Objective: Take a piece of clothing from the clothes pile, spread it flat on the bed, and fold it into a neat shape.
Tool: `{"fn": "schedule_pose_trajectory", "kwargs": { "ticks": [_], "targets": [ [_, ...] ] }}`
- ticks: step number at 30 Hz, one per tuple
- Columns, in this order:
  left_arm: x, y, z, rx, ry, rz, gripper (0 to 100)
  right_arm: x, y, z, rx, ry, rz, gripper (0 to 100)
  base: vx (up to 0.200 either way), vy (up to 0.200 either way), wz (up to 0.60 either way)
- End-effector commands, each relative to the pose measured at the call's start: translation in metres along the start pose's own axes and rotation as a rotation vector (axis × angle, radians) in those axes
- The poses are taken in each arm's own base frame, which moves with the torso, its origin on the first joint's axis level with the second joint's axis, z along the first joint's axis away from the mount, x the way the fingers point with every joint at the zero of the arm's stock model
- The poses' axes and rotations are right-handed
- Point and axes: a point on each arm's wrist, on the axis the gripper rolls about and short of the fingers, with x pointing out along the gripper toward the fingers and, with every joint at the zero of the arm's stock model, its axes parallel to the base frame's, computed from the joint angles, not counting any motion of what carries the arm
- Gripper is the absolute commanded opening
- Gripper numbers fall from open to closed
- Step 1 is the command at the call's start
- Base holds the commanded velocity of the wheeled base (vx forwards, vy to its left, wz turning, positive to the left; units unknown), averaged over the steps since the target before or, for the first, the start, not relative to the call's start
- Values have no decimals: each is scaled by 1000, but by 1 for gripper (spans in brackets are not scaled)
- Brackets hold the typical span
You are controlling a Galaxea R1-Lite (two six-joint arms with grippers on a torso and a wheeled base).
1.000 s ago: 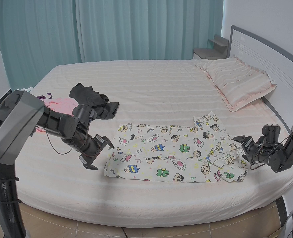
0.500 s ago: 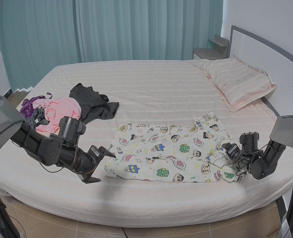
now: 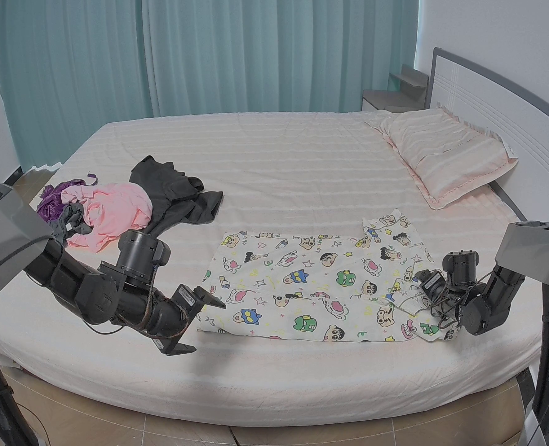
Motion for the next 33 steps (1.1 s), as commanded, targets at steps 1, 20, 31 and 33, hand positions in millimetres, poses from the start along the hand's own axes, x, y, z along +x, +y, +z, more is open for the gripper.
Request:
{"fn": "schedule_pose_trajectory", "kwargs": {
  "ticks": [1,20,31,33],
  "targets": [
    [1,1,0,-2,0,4,100,3,0,9,10,-22,-1,0,0,0,0],
    [2,4,-1,1,-9,-6,100,-52,9,22,4,-53,5,0,0,0,0],
    [2,6,-2,4,-10,-6,100,-91,-6,1,-46,-3,-53,0,0,0,0],
    [2,6,-2,4,-8,-6,100,-93,-5,0,-53,-15,-52,0,0,0,0]
  ]
}}
